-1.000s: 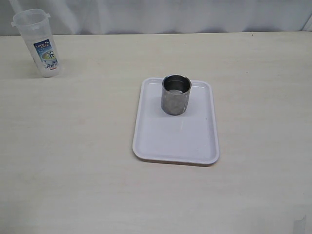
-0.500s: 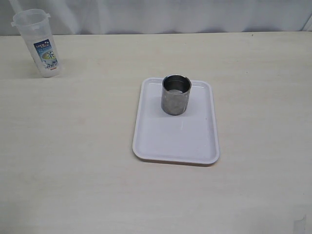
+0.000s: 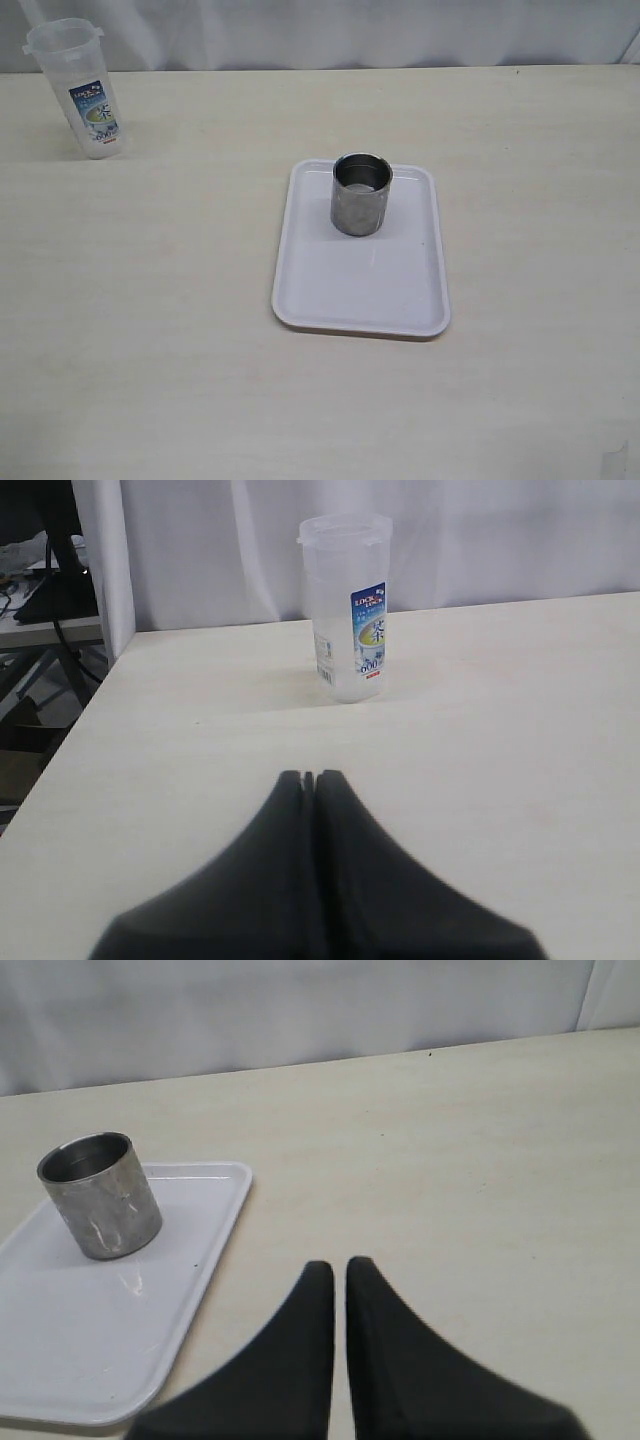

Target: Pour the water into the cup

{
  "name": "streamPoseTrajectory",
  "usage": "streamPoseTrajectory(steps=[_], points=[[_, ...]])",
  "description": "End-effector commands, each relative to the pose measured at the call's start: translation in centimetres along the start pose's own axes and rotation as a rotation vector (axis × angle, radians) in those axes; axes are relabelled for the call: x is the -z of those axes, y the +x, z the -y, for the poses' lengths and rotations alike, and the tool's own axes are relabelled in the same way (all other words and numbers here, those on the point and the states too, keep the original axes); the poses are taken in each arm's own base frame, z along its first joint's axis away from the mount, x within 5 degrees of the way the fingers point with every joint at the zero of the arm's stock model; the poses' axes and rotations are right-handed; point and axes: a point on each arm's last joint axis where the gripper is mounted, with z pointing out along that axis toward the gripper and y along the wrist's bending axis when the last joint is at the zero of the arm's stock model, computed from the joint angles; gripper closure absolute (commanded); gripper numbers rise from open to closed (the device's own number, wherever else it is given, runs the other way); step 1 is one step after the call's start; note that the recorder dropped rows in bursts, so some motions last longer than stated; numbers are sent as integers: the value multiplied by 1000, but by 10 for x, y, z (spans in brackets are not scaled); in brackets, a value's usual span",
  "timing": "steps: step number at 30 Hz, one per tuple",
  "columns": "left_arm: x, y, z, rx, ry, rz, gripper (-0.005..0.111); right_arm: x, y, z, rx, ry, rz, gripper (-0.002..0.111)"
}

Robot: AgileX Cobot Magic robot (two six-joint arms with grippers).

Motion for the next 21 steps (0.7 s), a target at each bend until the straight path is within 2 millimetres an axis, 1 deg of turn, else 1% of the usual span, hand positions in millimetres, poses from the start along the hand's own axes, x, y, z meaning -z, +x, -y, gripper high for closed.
streamPoseTrajectory(steps=[1,21], points=[[0,0,0,0,4,8,107,0,-1,0,75,6,23,104],[0,0,0,0,4,8,107,0,-1,0,71,4,23,104]])
